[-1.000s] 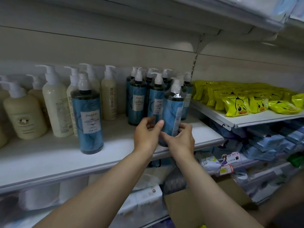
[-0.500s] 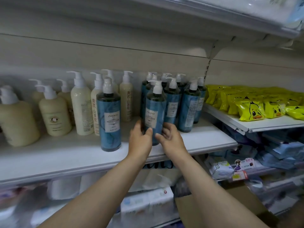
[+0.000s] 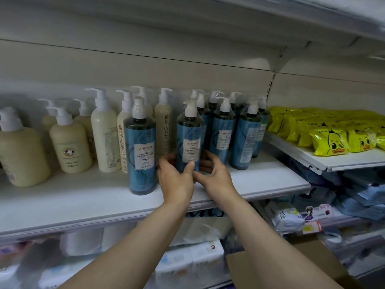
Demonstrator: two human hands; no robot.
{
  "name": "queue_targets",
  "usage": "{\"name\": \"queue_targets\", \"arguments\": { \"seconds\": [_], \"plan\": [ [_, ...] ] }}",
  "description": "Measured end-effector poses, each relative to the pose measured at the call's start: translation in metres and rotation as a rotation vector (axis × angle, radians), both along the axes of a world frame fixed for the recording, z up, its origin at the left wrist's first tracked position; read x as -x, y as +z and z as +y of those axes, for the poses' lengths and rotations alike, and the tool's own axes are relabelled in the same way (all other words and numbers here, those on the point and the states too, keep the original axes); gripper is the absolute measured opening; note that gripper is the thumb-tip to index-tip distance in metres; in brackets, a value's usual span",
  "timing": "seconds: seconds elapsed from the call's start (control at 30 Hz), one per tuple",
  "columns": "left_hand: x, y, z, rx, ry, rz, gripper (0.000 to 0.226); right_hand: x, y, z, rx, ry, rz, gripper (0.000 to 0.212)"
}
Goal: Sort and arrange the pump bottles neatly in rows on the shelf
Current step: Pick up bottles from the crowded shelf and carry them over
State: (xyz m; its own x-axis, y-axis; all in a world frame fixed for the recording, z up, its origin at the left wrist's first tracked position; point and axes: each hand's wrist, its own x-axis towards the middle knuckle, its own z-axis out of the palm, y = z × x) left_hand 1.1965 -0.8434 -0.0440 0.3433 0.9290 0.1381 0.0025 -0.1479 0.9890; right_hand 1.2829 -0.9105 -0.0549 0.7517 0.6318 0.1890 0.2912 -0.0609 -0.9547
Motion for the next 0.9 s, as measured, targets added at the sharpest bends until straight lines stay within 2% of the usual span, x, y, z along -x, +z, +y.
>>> {"name": "queue_targets", "arguments": {
  "seconds": [0.13, 0.23, 0.33, 0.4, 0.5, 0.57, 0.67, 0.73, 0.9],
  "plan": [
    [0.004, -0.001, -0.007, -0.008, -0.019, -0.021, 0.057, -0.005, 0.003, -0.006, -0.068, 0.083, 0.131, 0.077],
    [0.014, -0.002, -0.024, -0.114, 0.026, -0.039, 0.057, -0.009, 0.004, -0.014, -0.130, 0.097, 0.205, 0.069],
    [0.016, -0.001, -0.045, -0.219, -0.004, -0.131, 0.050, -0.020, 0.007, -0.026, -0.200, -0.008, 0.226, 0.062],
    [0.005, 0.000, -0.055, -0.193, -0.101, -0.162, 0.040, -0.031, 0.011, -0.037, -0.274, -0.114, 0.225, 0.053],
    [-0.020, 0.001, -0.064, -0.138, -0.230, -0.115, 0.028, -0.049, 0.013, -0.057, -0.354, -0.298, 0.192, 0.045],
    [-0.040, 0.002, -0.070, -0.115, -0.317, -0.062, 0.032, -0.063, 0.013, -0.067, -0.351, -0.378, 0.137, 0.044],
    [-0.072, 0.006, -0.078, -0.082, -0.448, 0.040, 0.045, -0.080, 0.011, -0.072, -0.304, -0.377, 0.106, 0.045],
    [-0.092, 0.009, -0.080, -0.057, -0.500, 0.100, 0.052, -0.088, 0.010, -0.069, -0.280, -0.355, 0.134, 0.049],
    [-0.125, 0.013, -0.076, 0.011, -0.518, 0.086, 0.063, -0.100, 0.009, -0.064, -0.334, -0.306, 0.258, 0.044]
  ]
}}
